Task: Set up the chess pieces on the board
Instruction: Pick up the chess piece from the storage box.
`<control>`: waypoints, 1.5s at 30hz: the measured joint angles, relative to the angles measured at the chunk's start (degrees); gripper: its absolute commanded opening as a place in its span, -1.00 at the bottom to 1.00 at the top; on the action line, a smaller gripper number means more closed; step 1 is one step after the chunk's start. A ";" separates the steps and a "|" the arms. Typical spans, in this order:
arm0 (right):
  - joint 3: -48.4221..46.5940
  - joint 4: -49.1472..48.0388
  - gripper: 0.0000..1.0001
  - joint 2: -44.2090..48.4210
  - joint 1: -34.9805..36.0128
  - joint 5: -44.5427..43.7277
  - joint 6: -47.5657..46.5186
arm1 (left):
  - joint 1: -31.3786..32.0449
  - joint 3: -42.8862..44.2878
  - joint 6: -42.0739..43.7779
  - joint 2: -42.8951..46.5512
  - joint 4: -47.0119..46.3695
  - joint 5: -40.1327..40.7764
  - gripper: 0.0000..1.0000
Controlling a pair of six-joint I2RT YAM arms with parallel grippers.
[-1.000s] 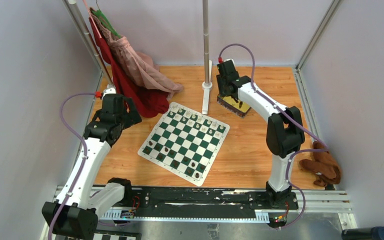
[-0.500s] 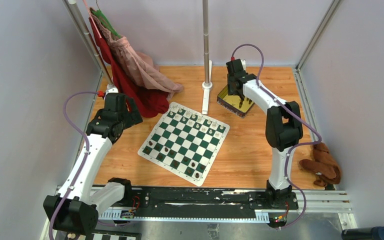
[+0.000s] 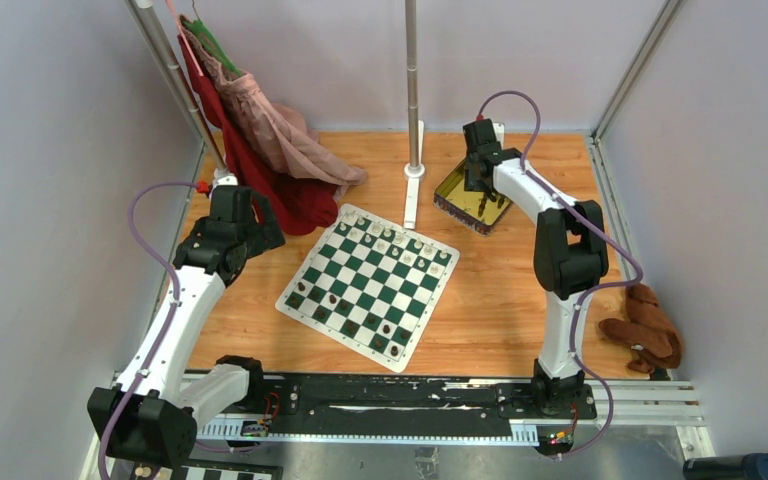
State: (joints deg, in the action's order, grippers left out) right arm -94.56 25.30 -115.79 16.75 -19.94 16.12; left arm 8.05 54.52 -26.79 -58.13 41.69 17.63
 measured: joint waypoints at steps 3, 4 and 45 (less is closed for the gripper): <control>0.63 0.02 -0.03 -0.26 -0.39 0.46 0.74 | 0.00 0.00 0.04 -0.02 0.02 0.07 1.00; 0.79 0.02 -0.05 -0.46 -0.50 0.59 0.96 | 0.00 0.00 0.04 -0.02 0.02 0.09 1.00; 2.93 -1.22 -1.00 -3.04 -3.02 5.40 2.23 | -0.02 0.00 -0.02 -0.70 0.09 0.13 0.96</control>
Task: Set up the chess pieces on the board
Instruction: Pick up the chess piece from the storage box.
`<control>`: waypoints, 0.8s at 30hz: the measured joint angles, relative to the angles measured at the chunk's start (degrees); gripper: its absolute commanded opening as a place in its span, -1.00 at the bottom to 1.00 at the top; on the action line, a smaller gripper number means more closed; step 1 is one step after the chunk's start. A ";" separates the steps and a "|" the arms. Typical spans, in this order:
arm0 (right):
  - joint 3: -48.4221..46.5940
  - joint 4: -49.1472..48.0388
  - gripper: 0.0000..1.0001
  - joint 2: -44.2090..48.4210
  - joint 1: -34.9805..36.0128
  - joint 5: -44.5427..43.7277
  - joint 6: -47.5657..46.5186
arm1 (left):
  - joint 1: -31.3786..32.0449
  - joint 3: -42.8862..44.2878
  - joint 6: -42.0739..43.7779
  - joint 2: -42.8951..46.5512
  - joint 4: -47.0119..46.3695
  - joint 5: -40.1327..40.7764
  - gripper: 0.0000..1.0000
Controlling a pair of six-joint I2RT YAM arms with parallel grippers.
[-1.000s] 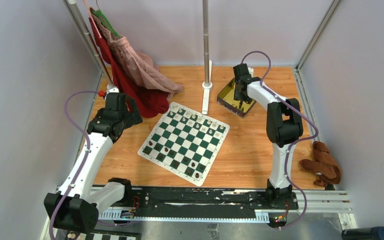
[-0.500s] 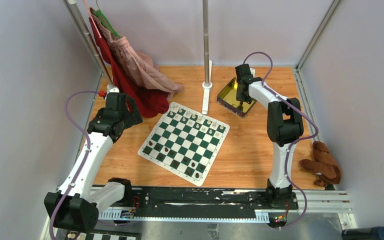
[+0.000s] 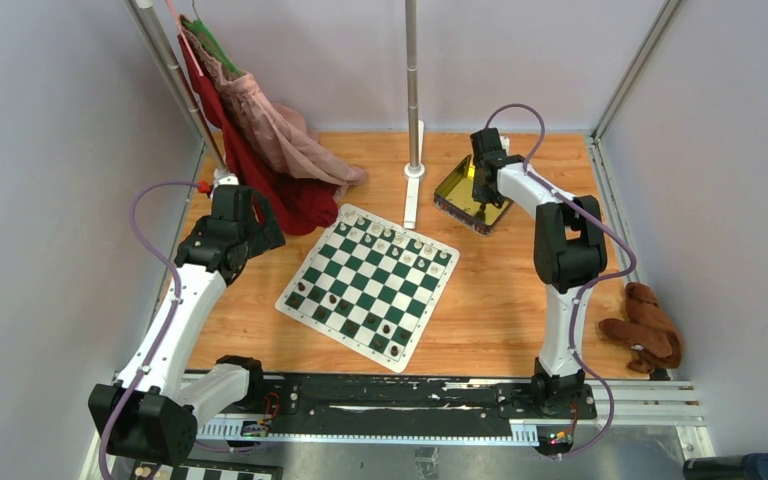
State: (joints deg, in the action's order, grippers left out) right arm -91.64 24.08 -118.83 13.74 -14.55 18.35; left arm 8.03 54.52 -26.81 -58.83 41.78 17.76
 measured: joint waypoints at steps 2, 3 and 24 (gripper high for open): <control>0.04 -0.09 -1.00 0.04 -0.02 0.09 -0.24 | 0.00 0.00 0.00 0.00 -0.02 0.02 0.96; 0.15 -0.13 -1.00 0.13 0.00 0.17 -0.37 | 0.00 0.00 0.00 0.00 -0.02 0.02 0.96; 6.38 -3.80 -1.00 7.58 0.24 2.99 -2.99 | 0.00 -0.02 0.02 1.49 0.24 0.00 0.96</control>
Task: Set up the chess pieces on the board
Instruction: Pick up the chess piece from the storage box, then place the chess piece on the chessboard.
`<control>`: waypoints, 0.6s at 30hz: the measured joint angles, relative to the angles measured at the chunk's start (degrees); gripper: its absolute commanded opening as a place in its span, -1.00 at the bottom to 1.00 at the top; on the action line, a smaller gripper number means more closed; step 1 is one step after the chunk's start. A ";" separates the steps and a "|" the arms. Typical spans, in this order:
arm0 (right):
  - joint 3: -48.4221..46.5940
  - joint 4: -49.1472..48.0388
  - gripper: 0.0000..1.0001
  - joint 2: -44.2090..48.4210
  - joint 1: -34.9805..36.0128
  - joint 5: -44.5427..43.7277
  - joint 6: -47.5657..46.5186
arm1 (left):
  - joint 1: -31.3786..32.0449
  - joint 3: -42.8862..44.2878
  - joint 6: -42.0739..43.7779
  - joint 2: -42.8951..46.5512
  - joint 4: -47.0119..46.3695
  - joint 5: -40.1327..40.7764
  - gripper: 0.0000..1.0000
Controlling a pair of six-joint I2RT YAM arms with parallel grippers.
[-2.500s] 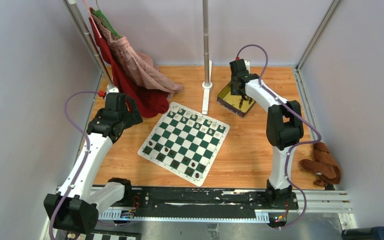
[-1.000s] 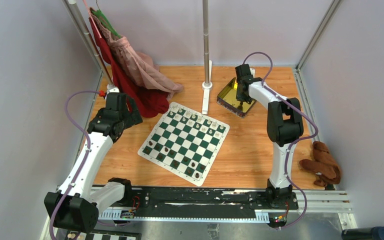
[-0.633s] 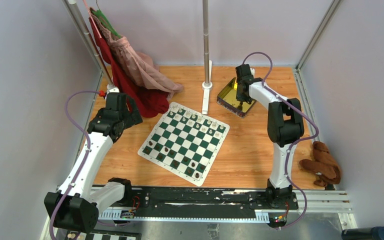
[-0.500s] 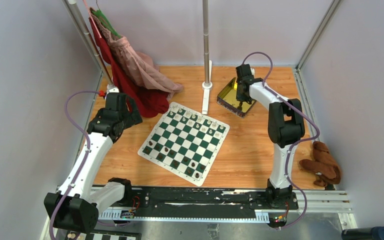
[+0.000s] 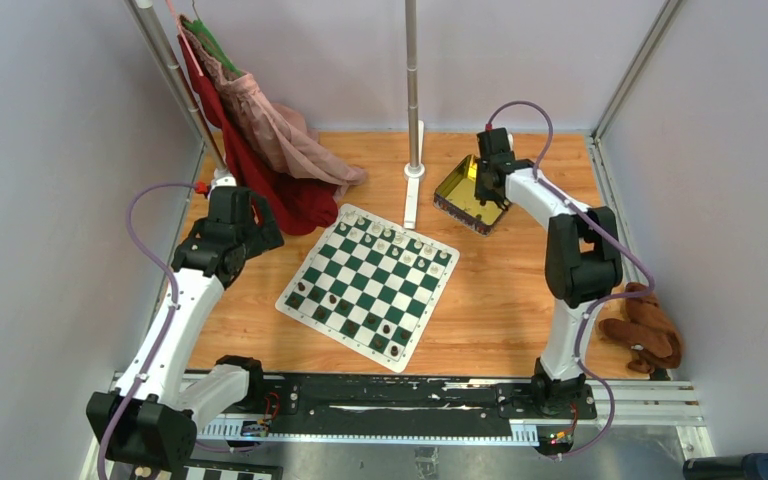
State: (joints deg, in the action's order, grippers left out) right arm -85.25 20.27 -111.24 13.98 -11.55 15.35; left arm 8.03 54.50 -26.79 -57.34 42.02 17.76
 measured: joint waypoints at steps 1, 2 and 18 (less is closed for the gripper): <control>0.17 -0.09 -1.00 0.48 0.22 -0.02 -0.17 | 0.00 0.00 0.00 0.09 0.09 0.00 0.96; 0.42 -0.20 -1.00 0.98 0.48 -0.02 -0.35 | 0.00 0.00 -0.02 0.20 0.13 -0.02 0.96; 1.99 3.45 -1.00 14.95 21.94 -0.63 -4.61 | 0.00 -0.52 -1.27 2.14 0.04 -0.92 0.96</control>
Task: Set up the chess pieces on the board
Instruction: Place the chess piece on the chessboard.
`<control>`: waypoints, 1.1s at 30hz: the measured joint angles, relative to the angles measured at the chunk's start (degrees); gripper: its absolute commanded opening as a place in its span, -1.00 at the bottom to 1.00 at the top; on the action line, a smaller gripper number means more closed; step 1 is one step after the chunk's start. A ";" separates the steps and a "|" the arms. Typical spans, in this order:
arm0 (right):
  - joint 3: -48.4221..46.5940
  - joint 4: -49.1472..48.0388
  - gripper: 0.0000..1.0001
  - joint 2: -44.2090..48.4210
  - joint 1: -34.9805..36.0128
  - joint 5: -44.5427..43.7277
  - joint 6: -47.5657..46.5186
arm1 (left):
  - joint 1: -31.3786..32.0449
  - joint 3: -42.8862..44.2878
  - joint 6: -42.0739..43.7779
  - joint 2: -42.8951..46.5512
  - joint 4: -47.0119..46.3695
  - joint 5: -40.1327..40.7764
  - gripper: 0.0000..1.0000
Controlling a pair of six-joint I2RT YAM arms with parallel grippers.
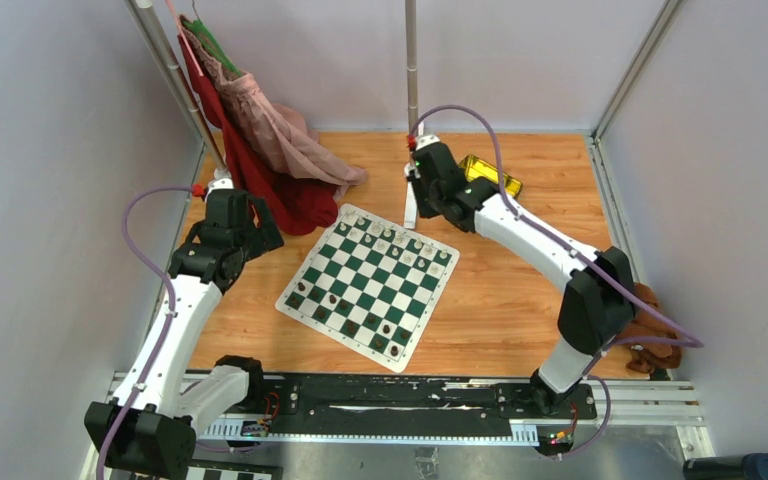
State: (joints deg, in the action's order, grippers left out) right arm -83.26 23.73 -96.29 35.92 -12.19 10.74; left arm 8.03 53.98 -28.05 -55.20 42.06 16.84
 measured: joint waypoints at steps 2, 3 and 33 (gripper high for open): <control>0.72 1.03 -1.00 1.75 3.72 -0.17 0.00 | 0.00 -0.11 -0.13 0.04 0.00 -0.17 0.96; 1.16 1.53 -1.00 2.60 5.68 -0.31 0.00 | 0.00 -0.13 -0.26 0.07 0.00 -0.26 0.96; 9.75 6.27 -1.00 8.00 38.45 -5.27 4.28 | -0.04 -1.62 -2.36 1.46 -0.42 -2.14 0.94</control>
State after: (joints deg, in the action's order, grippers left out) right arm -73.52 30.00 -88.29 74.37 -17.45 15.03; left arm 7.99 52.36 -30.41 -53.74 41.65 14.70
